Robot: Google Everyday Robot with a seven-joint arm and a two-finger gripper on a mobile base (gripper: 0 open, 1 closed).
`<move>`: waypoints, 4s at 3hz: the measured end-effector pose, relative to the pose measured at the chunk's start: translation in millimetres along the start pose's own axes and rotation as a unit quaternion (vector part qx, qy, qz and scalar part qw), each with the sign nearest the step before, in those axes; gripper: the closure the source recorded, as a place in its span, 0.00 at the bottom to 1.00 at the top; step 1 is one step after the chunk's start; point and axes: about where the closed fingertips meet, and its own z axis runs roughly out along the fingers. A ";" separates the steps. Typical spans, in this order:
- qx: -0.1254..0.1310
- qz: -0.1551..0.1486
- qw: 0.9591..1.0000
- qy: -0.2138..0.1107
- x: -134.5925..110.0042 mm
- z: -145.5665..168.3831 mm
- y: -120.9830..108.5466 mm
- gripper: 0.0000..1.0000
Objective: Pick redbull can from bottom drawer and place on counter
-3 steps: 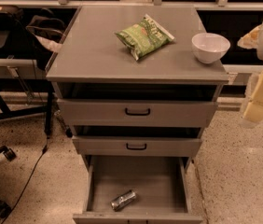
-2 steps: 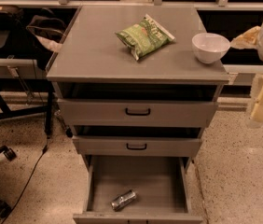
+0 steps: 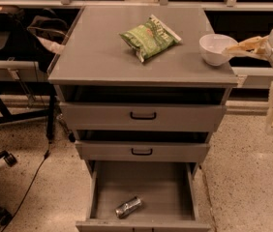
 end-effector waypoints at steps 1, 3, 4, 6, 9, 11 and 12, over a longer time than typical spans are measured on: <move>-0.021 -0.068 0.993 -0.090 10.1 19.9 -2.0 0.00; -0.017 -0.091 0.987 -0.129 18.9 47.6 -10.6 0.00; -0.013 -0.084 0.987 -0.136 19.0 71.3 -7.5 0.00; -0.007 -0.049 0.987 -0.154 24.2 152.1 5.5 0.00; -0.049 0.024 0.994 -0.100 58.6 265.6 17.1 0.00; -0.013 0.043 0.994 -0.096 64.1 279.8 27.8 0.00; 0.014 0.096 0.990 -0.097 82.4 333.7 49.6 0.00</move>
Offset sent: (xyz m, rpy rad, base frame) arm 0.0004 -0.0003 -0.0919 0.2949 0.1286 0.3358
